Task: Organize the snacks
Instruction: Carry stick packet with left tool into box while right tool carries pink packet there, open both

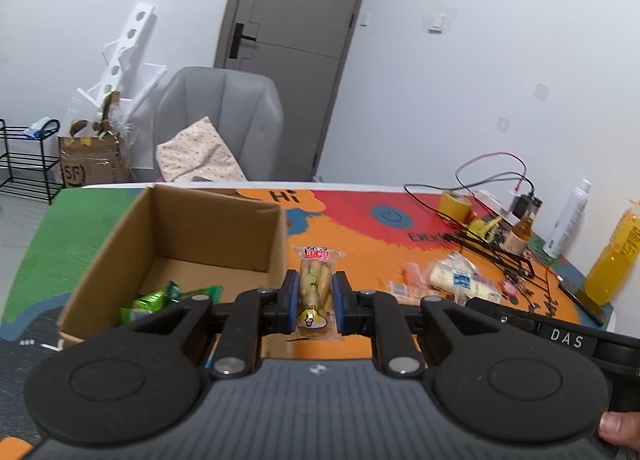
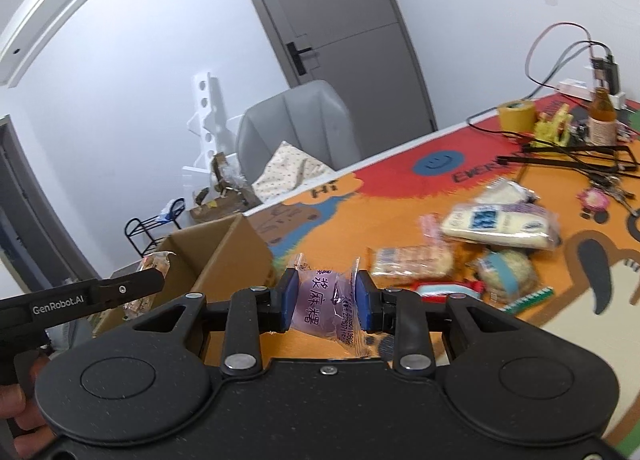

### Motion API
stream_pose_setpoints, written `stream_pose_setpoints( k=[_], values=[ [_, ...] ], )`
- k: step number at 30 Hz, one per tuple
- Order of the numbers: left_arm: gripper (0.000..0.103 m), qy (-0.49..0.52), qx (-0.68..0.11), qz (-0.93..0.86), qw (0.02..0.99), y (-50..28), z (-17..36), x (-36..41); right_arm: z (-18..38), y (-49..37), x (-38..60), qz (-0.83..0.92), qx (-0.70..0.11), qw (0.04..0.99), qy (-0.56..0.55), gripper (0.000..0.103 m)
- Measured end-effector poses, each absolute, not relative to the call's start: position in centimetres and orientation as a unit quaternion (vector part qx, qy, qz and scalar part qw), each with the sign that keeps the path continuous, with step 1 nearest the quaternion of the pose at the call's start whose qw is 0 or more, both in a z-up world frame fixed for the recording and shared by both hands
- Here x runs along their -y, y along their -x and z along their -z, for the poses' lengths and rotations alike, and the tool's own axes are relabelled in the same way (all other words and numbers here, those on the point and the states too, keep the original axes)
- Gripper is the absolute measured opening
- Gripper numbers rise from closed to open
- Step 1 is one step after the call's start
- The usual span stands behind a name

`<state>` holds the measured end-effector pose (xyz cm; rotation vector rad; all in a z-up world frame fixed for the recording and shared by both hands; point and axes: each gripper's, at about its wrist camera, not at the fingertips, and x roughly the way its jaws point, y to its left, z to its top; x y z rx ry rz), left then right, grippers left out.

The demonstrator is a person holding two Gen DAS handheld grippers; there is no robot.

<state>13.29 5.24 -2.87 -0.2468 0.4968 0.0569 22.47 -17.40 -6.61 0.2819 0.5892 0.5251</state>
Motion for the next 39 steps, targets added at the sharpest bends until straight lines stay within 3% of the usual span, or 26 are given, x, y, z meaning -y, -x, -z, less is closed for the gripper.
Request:
stream_pose_setpoints(
  k=[18, 21, 26, 39],
  values=[
    [0.018, 0.157, -0.258, -0.097, 0.948, -13.4, 3.9, -11.4, 5.0, -23.5, 9.6, -0.321, -0.281, 0.898, -0.11, 0.029],
    [0.023, 0.157, -0.268, -0.106, 0.945, -13.3, 4.3, -12.2, 4.9, -23.6, 8.3, -0.331, -0.285, 0.894, -0.104, 0.029],
    [0.049, 0.165, -0.259, -0.106, 0.946, -12.9, 4.0, -13.2, 4.6, -23.6, 6.6, -0.344, -0.289, 0.887, -0.106, 0.029],
    [0.072, 0.176, -0.245, -0.131, 0.944, -11.0, 3.5, -15.4, 4.5, -23.6, 4.7, -0.37, -0.308, 0.867, -0.125, 0.033]
  ],
)
